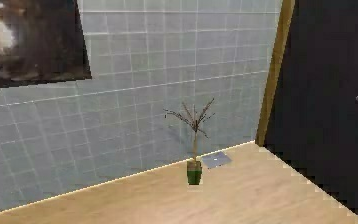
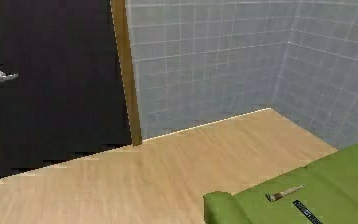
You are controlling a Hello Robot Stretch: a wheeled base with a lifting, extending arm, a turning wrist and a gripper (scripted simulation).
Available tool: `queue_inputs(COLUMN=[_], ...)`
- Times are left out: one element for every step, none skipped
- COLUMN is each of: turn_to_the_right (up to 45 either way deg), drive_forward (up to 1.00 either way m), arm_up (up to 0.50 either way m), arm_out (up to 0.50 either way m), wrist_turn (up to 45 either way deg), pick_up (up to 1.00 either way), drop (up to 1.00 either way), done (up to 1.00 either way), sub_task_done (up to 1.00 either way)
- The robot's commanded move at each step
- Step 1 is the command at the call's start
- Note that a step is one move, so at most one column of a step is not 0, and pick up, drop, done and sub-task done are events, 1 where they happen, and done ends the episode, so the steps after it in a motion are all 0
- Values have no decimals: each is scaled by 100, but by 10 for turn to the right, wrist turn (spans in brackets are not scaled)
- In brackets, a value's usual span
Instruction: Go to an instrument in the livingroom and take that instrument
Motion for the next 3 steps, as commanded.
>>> queue_inputs(turn_to_the_right=[450, 120, 30], drive_forward=[0, 0, 0], arm_up=[0, 0, 0], arm_out=[0, 0, 0], wrist_turn=[0, 0, 0], pick_up=[0, 0, 0], drop=[0, 0, 0], done=[0, 0, 0], sub_task_done=[0, 0, 0])
